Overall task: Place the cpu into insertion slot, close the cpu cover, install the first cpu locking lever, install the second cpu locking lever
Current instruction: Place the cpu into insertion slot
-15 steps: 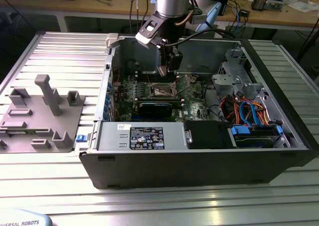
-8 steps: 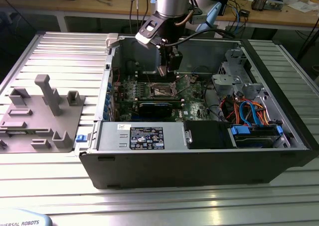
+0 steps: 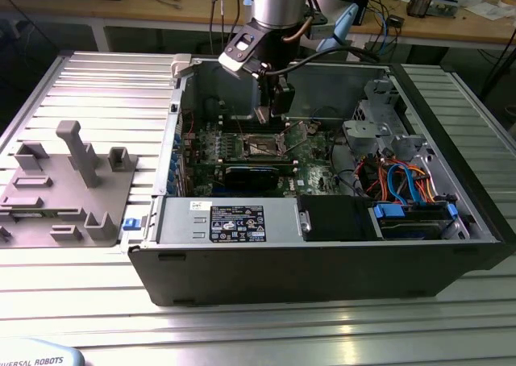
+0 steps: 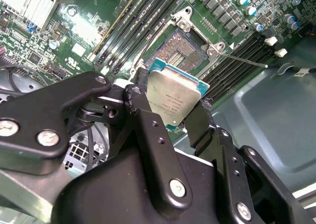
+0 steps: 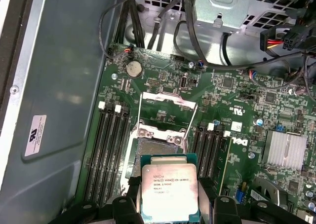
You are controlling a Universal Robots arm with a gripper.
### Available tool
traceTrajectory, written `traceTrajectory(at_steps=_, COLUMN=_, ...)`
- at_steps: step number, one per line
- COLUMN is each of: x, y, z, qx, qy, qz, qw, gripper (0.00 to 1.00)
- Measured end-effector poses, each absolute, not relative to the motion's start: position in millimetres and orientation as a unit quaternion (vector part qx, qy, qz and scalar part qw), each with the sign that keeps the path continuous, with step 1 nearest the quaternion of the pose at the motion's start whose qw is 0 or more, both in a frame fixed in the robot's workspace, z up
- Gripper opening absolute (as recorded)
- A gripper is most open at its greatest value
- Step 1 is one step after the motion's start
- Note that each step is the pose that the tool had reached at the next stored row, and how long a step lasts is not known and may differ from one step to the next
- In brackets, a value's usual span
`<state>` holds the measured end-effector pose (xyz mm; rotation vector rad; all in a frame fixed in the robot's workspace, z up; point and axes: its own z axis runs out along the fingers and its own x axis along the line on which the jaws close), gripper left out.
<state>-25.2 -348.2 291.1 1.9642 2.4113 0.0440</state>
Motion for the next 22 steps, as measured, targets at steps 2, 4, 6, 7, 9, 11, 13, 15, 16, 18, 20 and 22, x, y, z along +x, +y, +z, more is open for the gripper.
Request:
traceTrajectory(at_steps=2, x=-25.2, y=-348.2, z=291.0, qx=0.633, qy=0.774, qz=0.014, qw=0.016, gripper=0.54)
traceTrajectory(at_steps=4, x=-25.2, y=-348.2, z=291.0, qx=0.634, qy=0.773, qz=0.014, qw=0.016, gripper=0.54)
traceTrajectory(at_steps=6, x=-25.2, y=-348.2, z=290.9, qx=0.634, qy=0.773, qz=0.014, qw=0.016, gripper=0.54)
traceTrajectory(at_steps=7, x=-25.2, y=-348.2, z=290.9, qx=0.635, qy=0.773, qz=0.014, qw=0.016, gripper=0.54)
traceTrajectory(at_steps=9, x=-25.2, y=-348.2, z=290.8, qx=0.636, qy=0.772, qz=0.014, qw=0.016, gripper=0.54)
traceTrajectory(at_steps=11, x=-25.2, y=-348.2, z=290.8, qx=0.637, qy=0.771, qz=0.014, qw=0.016, gripper=0.54)
traceTrajectory(at_steps=13, x=-25.2, y=-348.2, z=290.7, qx=0.638, qy=0.77, qz=0.014, qw=0.016, gripper=0.54)
traceTrajectory(at_steps=15, x=-25.2, y=-348.2, z=290.6, qx=0.639, qy=0.769, qz=0.014, qw=0.016, gripper=0.54)
traceTrajectory(at_steps=16, x=-25.2, y=-348.2, z=290.6, qx=0.639, qy=0.769, qz=0.014, qw=0.016, gripper=0.54)
traceTrajectory(at_steps=18, x=-25.2, y=-348.2, z=290.6, qx=0.64, qy=0.768, qz=0.014, qw=0.016, gripper=0.54)
traceTrajectory(at_steps=20, x=-25.2, y=-348.2, z=290.5, qx=0.641, qy=0.768, qz=0.014, qw=0.016, gripper=0.54)
traceTrajectory(at_steps=22, x=-25.2, y=-348.2, z=290.5, qx=0.641, qy=0.767, qz=0.014, qw=0.016, gripper=0.54)
